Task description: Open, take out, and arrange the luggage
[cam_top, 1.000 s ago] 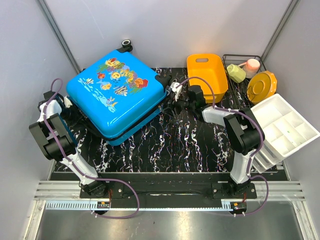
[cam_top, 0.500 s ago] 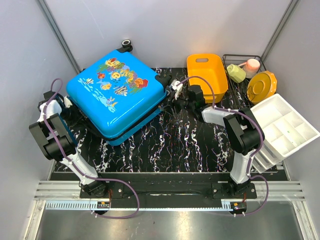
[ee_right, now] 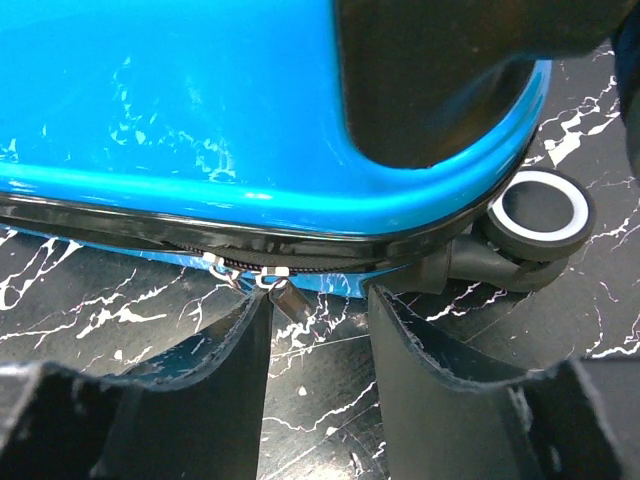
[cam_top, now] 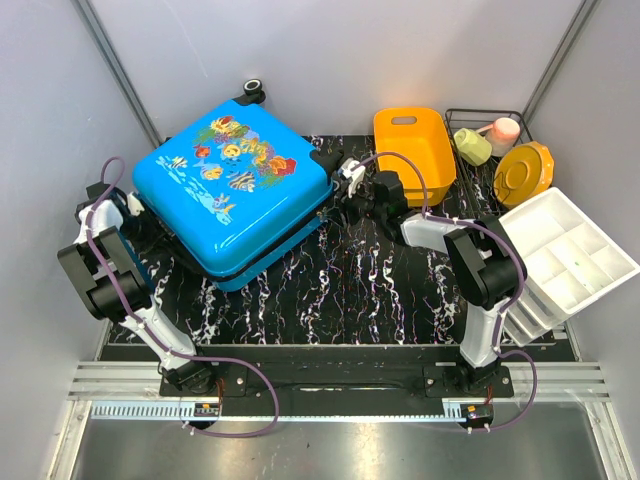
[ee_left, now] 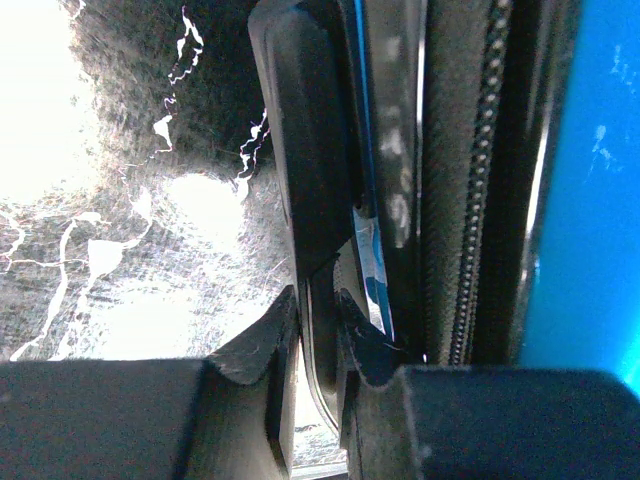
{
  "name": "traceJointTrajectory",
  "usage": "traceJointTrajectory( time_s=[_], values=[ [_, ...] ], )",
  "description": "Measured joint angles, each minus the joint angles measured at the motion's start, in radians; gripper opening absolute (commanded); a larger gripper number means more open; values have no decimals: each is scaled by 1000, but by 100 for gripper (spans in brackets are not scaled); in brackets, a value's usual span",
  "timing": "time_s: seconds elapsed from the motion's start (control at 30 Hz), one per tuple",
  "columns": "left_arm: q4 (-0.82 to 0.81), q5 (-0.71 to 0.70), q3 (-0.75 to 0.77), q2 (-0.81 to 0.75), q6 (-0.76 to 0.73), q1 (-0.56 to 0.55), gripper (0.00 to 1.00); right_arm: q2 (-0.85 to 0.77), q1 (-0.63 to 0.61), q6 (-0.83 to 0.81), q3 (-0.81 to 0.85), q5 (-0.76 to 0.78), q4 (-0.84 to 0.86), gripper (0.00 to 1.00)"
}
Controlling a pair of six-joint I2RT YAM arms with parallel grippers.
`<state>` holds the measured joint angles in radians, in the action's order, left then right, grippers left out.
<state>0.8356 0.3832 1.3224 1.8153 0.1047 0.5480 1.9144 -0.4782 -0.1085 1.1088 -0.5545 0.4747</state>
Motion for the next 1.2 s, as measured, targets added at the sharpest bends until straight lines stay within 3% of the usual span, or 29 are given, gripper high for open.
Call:
traceJointTrajectory(
  time_s=[0.4,0.57,0.73,0.8,0.87,0.9,1.2],
  values=[
    [0,8,0,2,5,4,0,8,-4,32,0,37,37,44],
    [0,16,0,5,12,7,0,33,-16,31,0,37,59,29],
    [0,18,0,5,13,8,0,37,-22,15,-2,28,63,27],
    [0,19,0,6,13,9,0,37,-22,7,-8,19,72,33],
    [0,22,0,6,14,10,0,37,-23,0,-17,11,83,54],
    [0,22,0,6,15,10,0,37,-23,-2,-22,8,84,59],
    [-1,27,0,8,20,12,0,28,-26,-26,-49,-10,106,45]
  ],
)
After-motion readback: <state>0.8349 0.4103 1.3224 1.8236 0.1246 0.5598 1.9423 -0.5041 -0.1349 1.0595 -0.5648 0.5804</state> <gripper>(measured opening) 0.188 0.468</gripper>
